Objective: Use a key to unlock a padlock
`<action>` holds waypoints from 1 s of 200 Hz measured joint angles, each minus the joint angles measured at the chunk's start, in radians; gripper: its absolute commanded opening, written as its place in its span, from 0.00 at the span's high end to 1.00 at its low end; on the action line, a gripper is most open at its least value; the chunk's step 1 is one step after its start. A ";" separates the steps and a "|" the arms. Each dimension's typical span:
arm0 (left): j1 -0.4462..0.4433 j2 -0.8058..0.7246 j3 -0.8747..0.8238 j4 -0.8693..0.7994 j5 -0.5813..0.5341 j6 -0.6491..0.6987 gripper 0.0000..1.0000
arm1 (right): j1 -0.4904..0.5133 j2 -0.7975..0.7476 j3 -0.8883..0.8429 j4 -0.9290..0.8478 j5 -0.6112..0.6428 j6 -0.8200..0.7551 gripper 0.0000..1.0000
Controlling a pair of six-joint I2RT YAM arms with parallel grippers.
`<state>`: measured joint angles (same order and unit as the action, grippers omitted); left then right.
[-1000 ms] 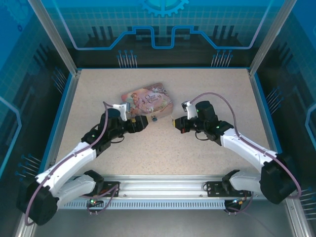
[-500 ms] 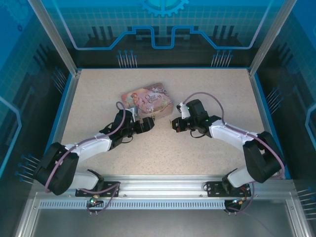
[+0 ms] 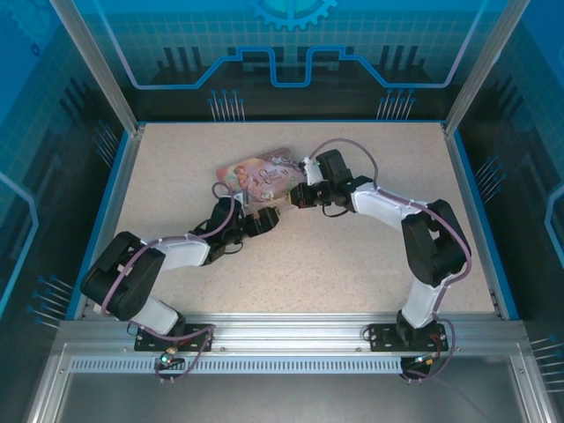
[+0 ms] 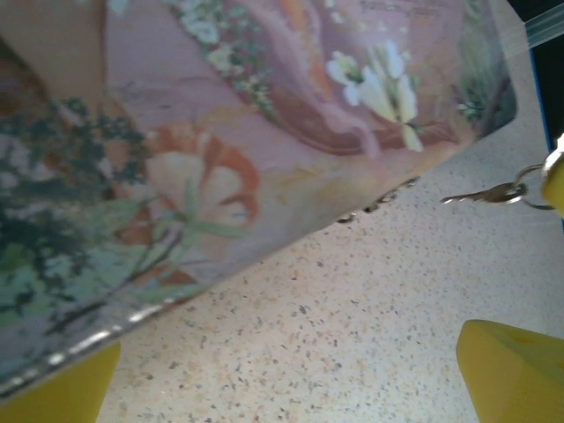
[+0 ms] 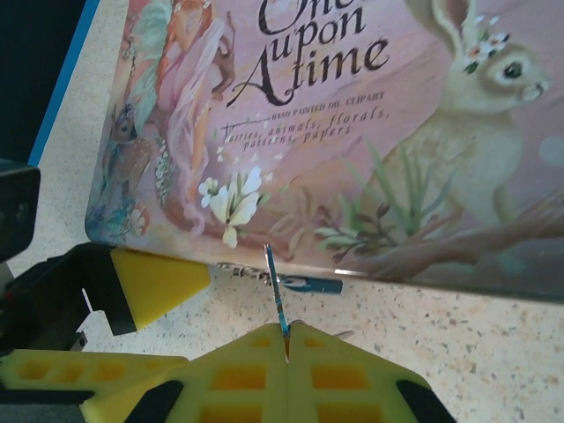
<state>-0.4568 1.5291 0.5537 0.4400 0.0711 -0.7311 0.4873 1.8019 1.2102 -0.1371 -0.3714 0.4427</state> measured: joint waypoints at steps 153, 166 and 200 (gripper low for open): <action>0.072 0.130 0.063 0.066 0.026 0.006 0.09 | -0.061 0.152 0.209 -0.135 -0.109 -0.017 1.00; 0.070 0.135 0.064 0.068 0.031 0.006 0.09 | -0.062 0.161 0.226 -0.145 -0.111 -0.017 1.00; 0.064 0.135 0.064 0.073 0.031 0.006 0.08 | -0.063 0.187 0.274 -0.163 -0.116 -0.017 1.00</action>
<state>-0.3923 1.6638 0.6182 0.5133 0.1017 -0.7246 0.4244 1.9888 1.4841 -0.3000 -0.4877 0.4255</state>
